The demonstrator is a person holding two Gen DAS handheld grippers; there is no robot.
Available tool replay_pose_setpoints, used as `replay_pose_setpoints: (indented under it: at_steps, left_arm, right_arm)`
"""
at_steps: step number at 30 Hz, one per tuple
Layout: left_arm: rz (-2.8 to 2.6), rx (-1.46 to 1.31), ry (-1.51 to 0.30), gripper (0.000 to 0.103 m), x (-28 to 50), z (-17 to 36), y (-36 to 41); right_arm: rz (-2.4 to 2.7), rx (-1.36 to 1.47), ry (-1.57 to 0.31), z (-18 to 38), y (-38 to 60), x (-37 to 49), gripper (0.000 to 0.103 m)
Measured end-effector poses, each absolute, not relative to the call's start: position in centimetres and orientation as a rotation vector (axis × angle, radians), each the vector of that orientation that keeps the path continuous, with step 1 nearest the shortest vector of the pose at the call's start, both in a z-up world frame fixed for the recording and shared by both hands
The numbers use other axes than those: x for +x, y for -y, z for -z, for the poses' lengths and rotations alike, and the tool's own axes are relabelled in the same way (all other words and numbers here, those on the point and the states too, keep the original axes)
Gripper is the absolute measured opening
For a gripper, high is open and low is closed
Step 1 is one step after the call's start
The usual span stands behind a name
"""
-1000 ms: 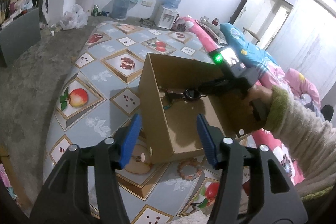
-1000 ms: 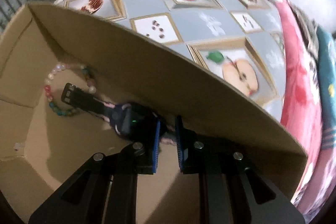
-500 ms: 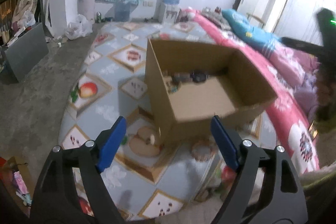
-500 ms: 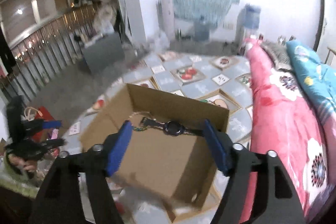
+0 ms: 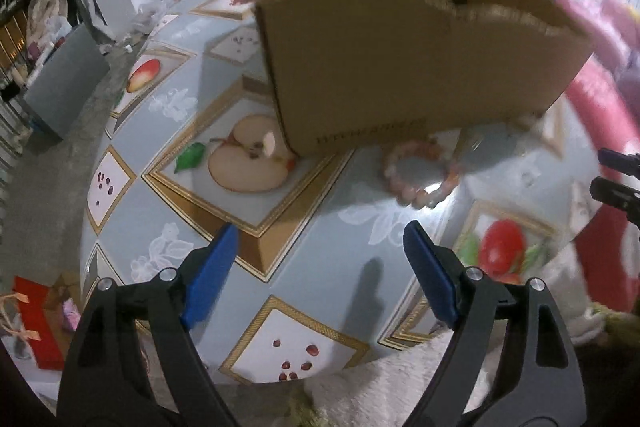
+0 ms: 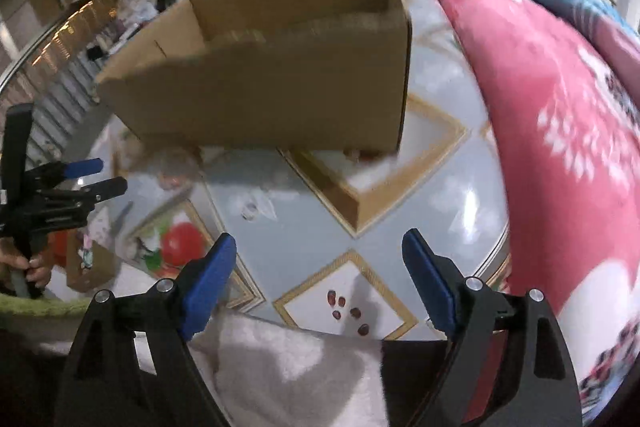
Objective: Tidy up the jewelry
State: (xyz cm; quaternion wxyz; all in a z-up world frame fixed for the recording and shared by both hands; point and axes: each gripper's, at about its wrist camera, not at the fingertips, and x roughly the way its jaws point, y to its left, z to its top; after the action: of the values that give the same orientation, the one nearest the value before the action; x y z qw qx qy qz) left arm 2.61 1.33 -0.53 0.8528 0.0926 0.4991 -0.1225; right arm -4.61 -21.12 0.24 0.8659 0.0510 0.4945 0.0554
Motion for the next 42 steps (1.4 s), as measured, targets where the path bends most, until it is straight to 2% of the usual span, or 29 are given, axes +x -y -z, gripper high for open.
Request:
replay_pose_setpoints:
  at_steps: [4,8,9,14,21,32,35,36,39,42]
  left_arm:
    - [0.230,0.260,-1.079,0.084,2.6,2.2,-0.3]
    - [0.218,0.270,-1.058,0.094,2.7,2.4,-0.2]
    - [0.213,0.272,-1.057,0.096,2.7,2.5,-0.3]
    - [0.231,0.262,-1.038,0.096,2.7,2.9,-0.6]
    - [0.266,0.224,-1.114,0.096,3.9,3.3,-1.7]
    - [0.264,0.250,-1.070,0.096,3.6,2.8,-1.3]
    - [0.300,0.256,-0.976,0.092,3.0,1.1,-0.7]
    - [0.327,0.258,-0.949,0.083,2.7,0.6,-0.3]
    - [0.422,0.279,-0.897,0.066,2.2,-0.3,1.7]
    - [0.515,0.319,-0.890,0.053,2.0,-0.2,3.9]
  right_arm:
    - [-0.081,0.009,-1.025,1.0,19.5,-4.7,0.083]
    - [-0.045,-0.049,-1.041,2.4,18.4,-4.3,0.083]
    - [-0.043,-0.052,-1.032,2.6,18.3,-4.3,0.086]
    - [-0.025,-0.051,-1.042,3.1,18.5,-3.9,0.097]
    - [-0.030,-0.049,-1.060,3.2,18.7,-3.6,0.097]
    - [-0.036,-0.036,-1.065,3.1,19.0,-3.1,0.097]
    - [-0.033,-0.037,-1.065,3.2,19.1,-3.2,0.097]
    - [-0.029,-0.042,-1.065,3.2,19.1,-3.1,0.097]
    - [-0.025,-0.036,-1.064,3.2,19.1,-3.1,0.097]
    - [-0.023,-0.035,-1.064,3.3,19.1,-3.1,0.097]
